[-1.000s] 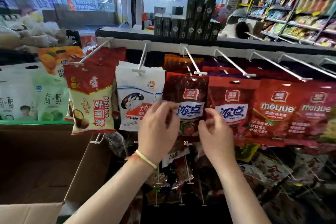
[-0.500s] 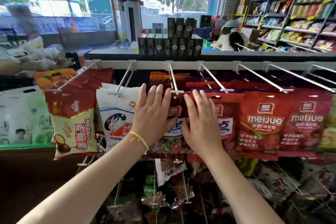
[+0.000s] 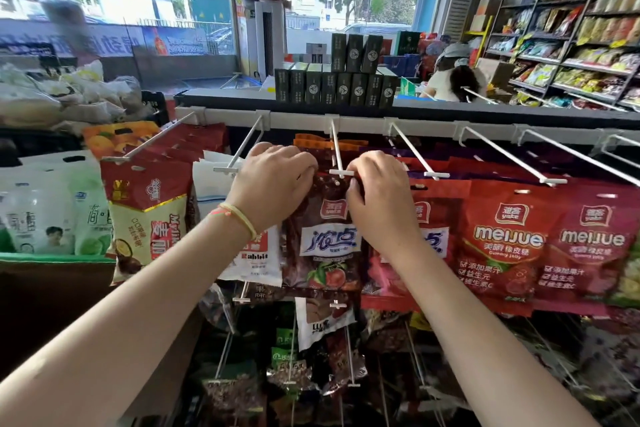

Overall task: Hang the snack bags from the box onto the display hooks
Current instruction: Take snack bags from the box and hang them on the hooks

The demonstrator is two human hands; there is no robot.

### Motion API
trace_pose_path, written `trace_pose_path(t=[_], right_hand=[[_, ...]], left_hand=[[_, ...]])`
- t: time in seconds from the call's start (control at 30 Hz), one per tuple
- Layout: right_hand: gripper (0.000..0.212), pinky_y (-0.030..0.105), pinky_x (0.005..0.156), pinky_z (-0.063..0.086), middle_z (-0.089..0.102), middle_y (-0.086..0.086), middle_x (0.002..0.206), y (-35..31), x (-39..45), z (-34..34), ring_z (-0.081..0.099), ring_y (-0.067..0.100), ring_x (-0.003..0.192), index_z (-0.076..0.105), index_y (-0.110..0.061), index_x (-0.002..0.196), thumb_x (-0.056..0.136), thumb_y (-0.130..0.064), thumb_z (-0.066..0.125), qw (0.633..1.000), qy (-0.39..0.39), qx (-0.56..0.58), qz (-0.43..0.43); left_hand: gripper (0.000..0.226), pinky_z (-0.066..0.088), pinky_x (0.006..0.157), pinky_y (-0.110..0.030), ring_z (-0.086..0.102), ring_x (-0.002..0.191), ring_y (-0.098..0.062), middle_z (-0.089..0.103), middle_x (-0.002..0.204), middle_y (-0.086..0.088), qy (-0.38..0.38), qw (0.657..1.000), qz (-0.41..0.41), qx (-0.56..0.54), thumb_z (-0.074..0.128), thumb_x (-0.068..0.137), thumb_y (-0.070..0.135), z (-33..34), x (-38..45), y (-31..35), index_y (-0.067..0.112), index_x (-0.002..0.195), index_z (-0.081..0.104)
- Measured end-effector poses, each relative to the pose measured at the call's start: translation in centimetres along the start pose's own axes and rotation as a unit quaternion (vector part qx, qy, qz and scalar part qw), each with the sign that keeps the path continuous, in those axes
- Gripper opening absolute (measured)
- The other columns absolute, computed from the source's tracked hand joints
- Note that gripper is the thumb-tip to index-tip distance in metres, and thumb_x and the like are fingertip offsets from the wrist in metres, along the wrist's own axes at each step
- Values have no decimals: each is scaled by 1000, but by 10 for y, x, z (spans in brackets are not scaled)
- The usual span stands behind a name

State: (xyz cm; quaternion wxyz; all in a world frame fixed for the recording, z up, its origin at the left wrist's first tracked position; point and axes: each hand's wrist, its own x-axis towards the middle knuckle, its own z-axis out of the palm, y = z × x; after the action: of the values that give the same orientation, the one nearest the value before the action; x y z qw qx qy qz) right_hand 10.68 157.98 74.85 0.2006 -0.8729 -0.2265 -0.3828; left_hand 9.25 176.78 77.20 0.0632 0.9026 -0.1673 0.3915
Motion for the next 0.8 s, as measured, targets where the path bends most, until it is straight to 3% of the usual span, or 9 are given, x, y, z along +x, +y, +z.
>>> trace_pose_path(t=[0.1, 0.2, 0.33, 0.53, 0.63, 0.8], right_hand=[[7, 37, 94, 39, 57, 0, 93, -2, 8, -1, 54, 21, 92, 59, -12, 96, 90, -14, 56, 999, -30, 9, 9], [7, 38, 93, 37, 51, -3, 89, -3, 10, -3, 49, 19, 88, 55, -15, 96, 90, -18, 54, 998, -64, 15, 22], [9, 36, 93, 34, 50, -3, 90, -2, 15, -6, 45, 17, 88, 53, -16, 95, 90, -23, 52, 995, -95, 11, 28], [11, 36, 94, 32, 51, -4, 90, 1, 20, -6, 42, 15, 87, 57, -15, 88, 92, -25, 53, 993, -113, 14, 28], [5, 38, 91, 35, 50, -7, 86, 5, 23, -8, 42, 12, 84, 62, -16, 90, 92, -19, 58, 991, -121, 55, 7], [7, 39, 92, 41, 55, -9, 89, 12, 22, -12, 51, 11, 87, 68, -11, 97, 91, -13, 65, 988, -121, 93, -17]], left_hand=[[25, 50, 88, -37, 69, 89, -23, 74, 95, 0, -60, 996, -23, -60, 54, 95, 29, -5, 11, -3, 17, 93, 76], [20, 52, 89, -38, 66, 93, -19, 74, 98, 2, -132, 984, -57, -103, 62, 93, 31, -9, 25, -4, 19, 94, 78], [16, 55, 81, -35, 65, 82, -14, 73, 86, 5, -141, 975, -87, -147, 69, 87, 30, -6, 34, 1, 19, 89, 80], [14, 45, 74, -22, 61, 77, -9, 66, 79, 14, -211, 961, -88, -155, 74, 85, 34, -8, 47, 2, 22, 90, 81], [14, 44, 71, -24, 57, 75, -10, 58, 74, 18, -217, 963, -88, -135, 70, 87, 30, -8, 49, 6, 22, 91, 80], [18, 51, 68, -30, 61, 78, -18, 64, 80, 8, -162, 975, -121, -91, 61, 91, 31, 1, 45, 14, 23, 89, 78]])
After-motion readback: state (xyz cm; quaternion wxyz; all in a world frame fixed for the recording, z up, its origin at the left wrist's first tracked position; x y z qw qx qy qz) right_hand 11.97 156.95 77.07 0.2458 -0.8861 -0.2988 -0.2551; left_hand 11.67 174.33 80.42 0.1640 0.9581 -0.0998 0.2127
